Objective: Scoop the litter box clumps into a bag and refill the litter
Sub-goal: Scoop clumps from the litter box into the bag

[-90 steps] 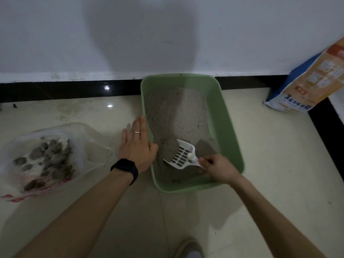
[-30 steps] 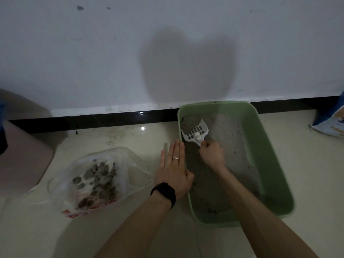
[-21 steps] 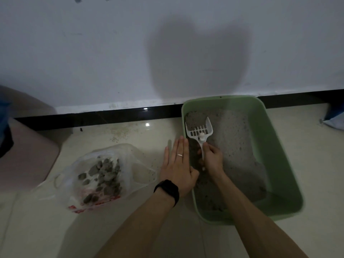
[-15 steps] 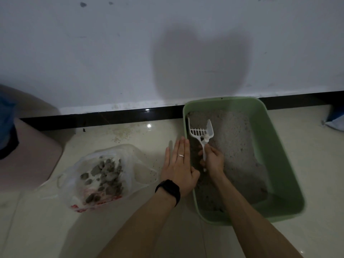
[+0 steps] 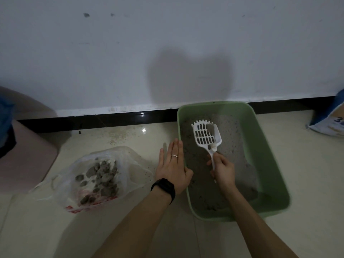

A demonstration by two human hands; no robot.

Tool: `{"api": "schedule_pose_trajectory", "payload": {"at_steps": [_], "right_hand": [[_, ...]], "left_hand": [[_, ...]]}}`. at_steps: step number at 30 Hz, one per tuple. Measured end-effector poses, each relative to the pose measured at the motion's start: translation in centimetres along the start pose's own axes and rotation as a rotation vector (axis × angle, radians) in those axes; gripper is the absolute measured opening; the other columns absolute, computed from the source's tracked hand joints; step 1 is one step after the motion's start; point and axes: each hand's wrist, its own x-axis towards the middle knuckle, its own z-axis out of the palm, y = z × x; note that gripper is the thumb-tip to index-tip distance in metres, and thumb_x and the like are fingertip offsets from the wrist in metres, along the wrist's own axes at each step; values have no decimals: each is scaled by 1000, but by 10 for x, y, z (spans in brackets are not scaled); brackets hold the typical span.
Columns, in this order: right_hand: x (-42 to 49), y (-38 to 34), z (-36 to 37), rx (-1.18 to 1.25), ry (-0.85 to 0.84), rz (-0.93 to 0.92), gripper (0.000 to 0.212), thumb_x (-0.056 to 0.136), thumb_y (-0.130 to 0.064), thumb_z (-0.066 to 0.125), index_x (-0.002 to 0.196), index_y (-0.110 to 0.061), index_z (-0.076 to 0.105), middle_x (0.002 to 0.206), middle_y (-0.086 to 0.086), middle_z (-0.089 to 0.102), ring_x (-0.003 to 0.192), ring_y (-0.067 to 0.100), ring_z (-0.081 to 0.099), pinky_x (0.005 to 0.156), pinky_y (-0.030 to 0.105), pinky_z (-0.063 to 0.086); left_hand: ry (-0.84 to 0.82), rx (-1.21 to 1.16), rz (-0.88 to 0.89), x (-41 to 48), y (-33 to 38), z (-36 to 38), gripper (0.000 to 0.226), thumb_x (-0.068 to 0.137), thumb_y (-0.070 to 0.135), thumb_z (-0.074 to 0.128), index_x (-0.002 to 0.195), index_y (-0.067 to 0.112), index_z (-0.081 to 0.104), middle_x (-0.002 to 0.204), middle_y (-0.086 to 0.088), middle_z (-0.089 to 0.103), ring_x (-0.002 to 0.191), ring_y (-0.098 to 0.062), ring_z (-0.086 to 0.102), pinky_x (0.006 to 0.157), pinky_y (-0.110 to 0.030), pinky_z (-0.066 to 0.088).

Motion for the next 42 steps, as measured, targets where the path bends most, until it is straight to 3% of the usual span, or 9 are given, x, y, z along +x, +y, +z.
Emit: {"api": "schedule_pose_trajectory", "payload": {"at_steps": [5, 7, 13, 16, 24, 35, 38, 40, 42], "right_hand": [[2, -10, -5, -340, 11, -89, 41, 101, -38, 45, 73, -17, 67, 45, -8, 53, 34, 2, 42, 36, 19, 32], [9, -22, 1, -434, -25, -109, 39, 102, -36, 45, 74, -18, 66, 54, -6, 60, 39, 0, 47, 37, 17, 34], [32, -54, 46, -594, -94, -98, 31, 101, -23, 44, 79, -9, 60, 74, 8, 60, 64, 20, 55, 59, 31, 45], [30, -46, 56, -506, -80, -112, 30, 101, -21, 43, 82, -6, 60, 80, 14, 62, 71, 26, 57, 65, 36, 45], [17, -4, 61, -32, -13, -31, 39, 103, -30, 43, 73, -14, 62, 67, 4, 63, 55, 15, 57, 56, 34, 47], [12, -13, 50, 36, 12, -65, 35, 104, -29, 42, 80, -14, 62, 75, 8, 64, 58, 18, 55, 55, 31, 45], [7, -15, 34, -51, 1, -113, 37, 104, -32, 42, 81, -12, 62, 74, 7, 63, 60, 14, 56, 56, 29, 46], [2, -15, 23, -116, 3, -166, 38, 104, -32, 42, 80, -11, 63, 65, 0, 59, 51, 3, 51, 48, 16, 40], [-2, -16, 10, -182, 7, -184, 38, 104, -32, 43, 78, -13, 64, 60, -4, 56, 45, 1, 46, 41, 13, 34]], "left_hand": [[15, 7, 12, 0, 0, 1, 84, 85, 40, 25, 149, 8, -20, 161, -9, -14, 148, -19, -14, 109, -38, -26], [11, -3, 16, 1, 0, 1, 85, 85, 40, 26, 150, 8, -19, 161, -9, -13, 148, -19, -14, 111, -39, -24], [13, -21, 26, 1, -2, 3, 86, 82, 40, 24, 152, 8, -14, 162, -9, -8, 148, -20, -11, 116, -42, -17], [24, -15, 35, 2, -3, 4, 85, 82, 39, 26, 151, 7, -12, 162, -10, -7, 148, -21, -10, 115, -42, -19], [23, -5, 20, 1, -2, 5, 85, 82, 39, 26, 153, 8, -10, 162, -8, -9, 147, -18, -13, 115, -40, -19], [-13, 47, 0, 1, 0, 1, 84, 85, 40, 28, 153, 8, -10, 162, -8, -12, 148, -18, -14, 117, -43, -13], [-27, 65, 8, 0, -1, 1, 83, 87, 41, 26, 152, 9, -14, 160, -7, -17, 143, -15, -25, 115, -43, -18], [-35, 83, 11, 0, -2, 2, 81, 88, 42, 22, 151, 11, -18, 160, -5, -20, 136, -14, -36, 113, -43, -21], [-43, 94, 17, 0, -4, 2, 79, 88, 44, 18, 150, 14, -22, 159, -3, -22, 130, -12, -44, 112, -42, -23]]}}
